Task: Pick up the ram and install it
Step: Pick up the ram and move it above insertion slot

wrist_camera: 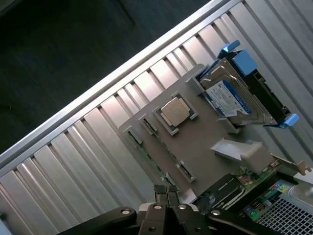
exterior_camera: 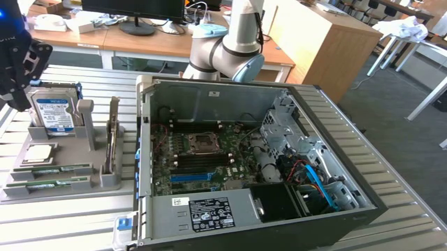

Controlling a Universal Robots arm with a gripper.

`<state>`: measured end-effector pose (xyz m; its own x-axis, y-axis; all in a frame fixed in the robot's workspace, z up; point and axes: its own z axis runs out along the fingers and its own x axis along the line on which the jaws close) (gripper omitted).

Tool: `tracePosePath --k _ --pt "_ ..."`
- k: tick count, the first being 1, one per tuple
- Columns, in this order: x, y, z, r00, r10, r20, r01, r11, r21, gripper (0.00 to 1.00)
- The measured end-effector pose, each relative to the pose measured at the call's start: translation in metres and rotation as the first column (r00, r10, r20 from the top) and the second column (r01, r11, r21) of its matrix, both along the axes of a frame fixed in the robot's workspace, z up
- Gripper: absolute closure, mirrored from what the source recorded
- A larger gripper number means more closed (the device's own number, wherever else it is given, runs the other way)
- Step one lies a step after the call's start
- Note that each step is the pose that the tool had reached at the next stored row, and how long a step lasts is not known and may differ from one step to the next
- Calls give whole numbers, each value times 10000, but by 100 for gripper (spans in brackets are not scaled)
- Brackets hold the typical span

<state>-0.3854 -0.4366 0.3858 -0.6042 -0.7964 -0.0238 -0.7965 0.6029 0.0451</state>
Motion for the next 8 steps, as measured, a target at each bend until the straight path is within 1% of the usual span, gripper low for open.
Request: tracePosePath --k 4,8 --pt "0 0 -2 9985 541 0 -541 9985 0 90" --pt "0 0 -3 9941 1084 0 -1084 9941 0 90"
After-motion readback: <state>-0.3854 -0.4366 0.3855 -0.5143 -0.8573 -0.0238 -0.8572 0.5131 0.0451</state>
